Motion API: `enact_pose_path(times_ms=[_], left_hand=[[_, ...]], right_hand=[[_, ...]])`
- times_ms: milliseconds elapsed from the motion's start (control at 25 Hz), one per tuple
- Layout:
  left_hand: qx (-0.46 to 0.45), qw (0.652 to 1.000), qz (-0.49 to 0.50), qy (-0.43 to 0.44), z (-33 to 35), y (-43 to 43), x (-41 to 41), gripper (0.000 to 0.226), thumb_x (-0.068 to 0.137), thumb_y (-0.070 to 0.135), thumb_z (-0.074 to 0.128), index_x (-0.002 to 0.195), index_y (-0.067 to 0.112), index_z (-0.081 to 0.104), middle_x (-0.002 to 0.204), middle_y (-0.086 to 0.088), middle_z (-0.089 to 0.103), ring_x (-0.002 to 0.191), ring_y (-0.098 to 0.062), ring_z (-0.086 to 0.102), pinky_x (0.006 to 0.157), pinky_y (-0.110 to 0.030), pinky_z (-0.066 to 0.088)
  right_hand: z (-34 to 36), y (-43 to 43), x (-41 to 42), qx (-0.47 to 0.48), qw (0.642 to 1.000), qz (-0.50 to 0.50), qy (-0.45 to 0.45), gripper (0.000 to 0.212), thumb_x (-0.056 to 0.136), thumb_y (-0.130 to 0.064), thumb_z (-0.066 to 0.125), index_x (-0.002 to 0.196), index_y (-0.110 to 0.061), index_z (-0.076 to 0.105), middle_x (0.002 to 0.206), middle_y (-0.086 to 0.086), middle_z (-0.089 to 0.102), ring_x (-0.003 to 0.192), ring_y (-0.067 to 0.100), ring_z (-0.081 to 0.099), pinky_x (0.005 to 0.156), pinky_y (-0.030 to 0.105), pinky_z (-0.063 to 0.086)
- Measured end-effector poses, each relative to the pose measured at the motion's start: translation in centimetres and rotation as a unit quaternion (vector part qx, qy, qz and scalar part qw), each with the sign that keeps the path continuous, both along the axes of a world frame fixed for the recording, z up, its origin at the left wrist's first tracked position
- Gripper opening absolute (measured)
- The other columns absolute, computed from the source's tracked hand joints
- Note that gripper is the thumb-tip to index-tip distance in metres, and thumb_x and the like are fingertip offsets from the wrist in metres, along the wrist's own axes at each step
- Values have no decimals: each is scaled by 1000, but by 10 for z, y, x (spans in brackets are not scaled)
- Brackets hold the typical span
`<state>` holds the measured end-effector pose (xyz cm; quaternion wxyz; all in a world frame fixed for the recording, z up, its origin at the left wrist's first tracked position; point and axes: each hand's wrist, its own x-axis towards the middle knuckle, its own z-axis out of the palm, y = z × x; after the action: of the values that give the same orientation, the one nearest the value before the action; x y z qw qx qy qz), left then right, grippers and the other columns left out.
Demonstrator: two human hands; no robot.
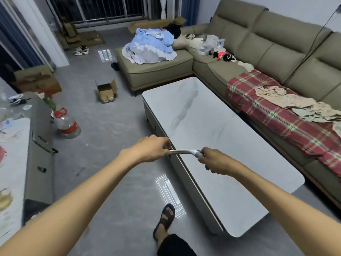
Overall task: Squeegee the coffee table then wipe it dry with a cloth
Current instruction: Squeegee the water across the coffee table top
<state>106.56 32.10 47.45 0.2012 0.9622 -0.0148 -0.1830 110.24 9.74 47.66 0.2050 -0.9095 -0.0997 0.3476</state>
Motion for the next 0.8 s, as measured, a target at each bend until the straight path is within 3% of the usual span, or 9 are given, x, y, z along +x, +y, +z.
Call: enact_pose_path(times_ms=[120,320,400,480,640,800], left_hand=[[25,1000,-15,-3,-17,52,84,25,89,31,49,112,29,60,108,1,69,100,-27,62,81,-35,47],[-1,1000,17,-25,-15,142,218,32,78,14,44,99,29,62,91,-1,72,94,-26,61,77,-33,47],[-17,999,28,-22,-11,175,269,30,76,16,40,92,31,60,75,4,70,88,-24,61,77,-34,49],[-23,1000,21,-1,-17,203,314,28,72,21,38,88,34,57,66,7,66,85,-23,62,79,-36,51],[-39,998,-31,28,-49,264,429,23,70,24,41,85,37,53,77,3,66,87,-24,62,80,-40,53],[-45,995,-76,46,-59,317,540,21,71,29,41,85,36,55,81,-1,67,84,-23,63,70,-34,50]], right_hand=[[-25,50,80,13,1000,-23,15,39,98,-43,34,108,-10,54,77,3,55,52,16,43,41,19,31],[-23,135,210,18,999,-12,36,36,97,-45,37,100,-14,56,74,3,50,51,16,40,39,18,29],[-13,166,259,21,999,-16,32,22,97,-40,38,83,-28,50,74,3,49,52,17,40,41,20,30],[-9,190,299,13,999,-24,28,24,96,-36,39,73,-33,42,73,3,49,53,18,40,42,22,30],[-35,240,392,-10,996,-73,42,23,95,-29,44,72,-31,41,71,2,47,51,17,40,40,21,29],[-49,283,473,5,985,-161,56,23,96,-30,41,74,-30,44,70,2,45,49,16,36,39,20,27]])
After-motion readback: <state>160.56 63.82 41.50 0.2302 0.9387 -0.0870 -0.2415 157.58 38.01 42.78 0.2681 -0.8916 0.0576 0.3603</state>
